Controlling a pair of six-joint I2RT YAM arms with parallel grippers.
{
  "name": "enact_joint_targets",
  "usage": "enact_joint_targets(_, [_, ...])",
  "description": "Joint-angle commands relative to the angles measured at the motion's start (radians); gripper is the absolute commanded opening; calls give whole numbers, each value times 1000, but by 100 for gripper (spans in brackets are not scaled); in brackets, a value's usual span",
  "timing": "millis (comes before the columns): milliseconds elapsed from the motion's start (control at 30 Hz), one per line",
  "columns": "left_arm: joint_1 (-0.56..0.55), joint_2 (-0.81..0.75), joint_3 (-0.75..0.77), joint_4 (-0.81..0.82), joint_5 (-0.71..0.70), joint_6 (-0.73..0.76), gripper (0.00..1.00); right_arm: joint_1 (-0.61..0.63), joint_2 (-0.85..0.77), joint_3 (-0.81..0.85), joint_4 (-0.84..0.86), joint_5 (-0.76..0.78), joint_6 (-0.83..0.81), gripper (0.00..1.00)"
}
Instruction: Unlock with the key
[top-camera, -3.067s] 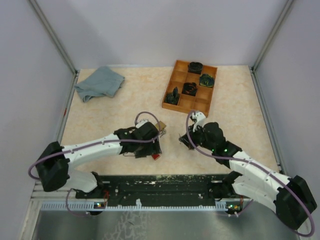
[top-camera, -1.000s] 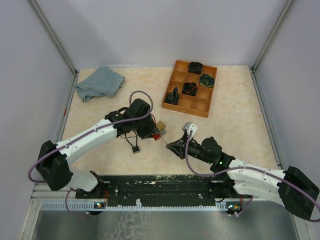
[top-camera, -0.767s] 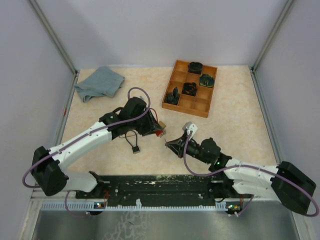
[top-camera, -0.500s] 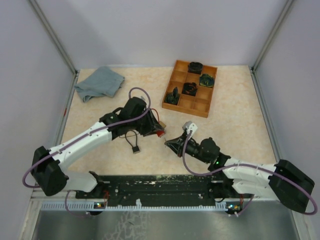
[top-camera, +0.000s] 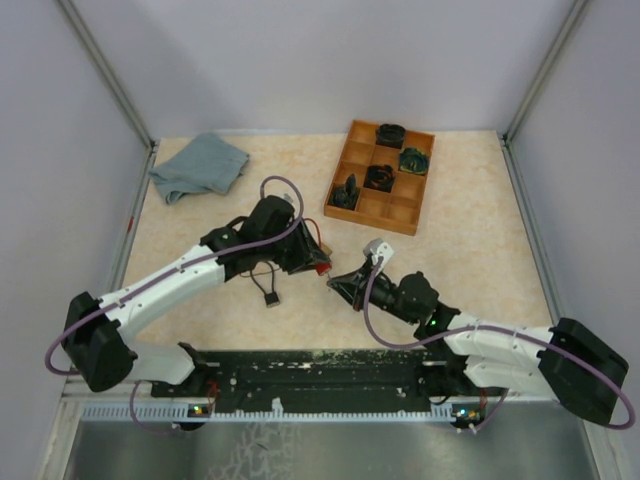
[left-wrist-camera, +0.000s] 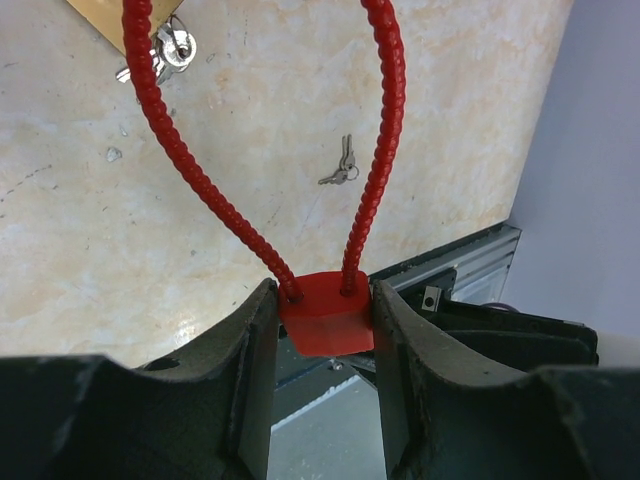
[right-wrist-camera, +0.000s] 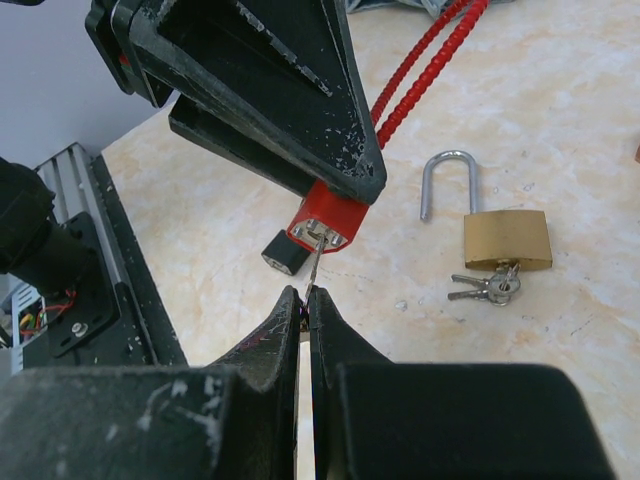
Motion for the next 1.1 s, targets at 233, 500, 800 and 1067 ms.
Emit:
enact_joint_targets(233, [-24,-8,13,40,-16,26,0,9,-7,68,1,6,18,0])
enact_joint_targets(500, [-63,-17,14,41,-71,54,0,8,-35,72,-26,17,40,0])
enact_joint_targets(800, [-201,-21,45,15,-265,133,0,-2,-93,80,-71,34,80,0])
enact_joint_targets(1067, [-245,-45,12,22,-298,65,0,-13,-101,29,38,37,99,0])
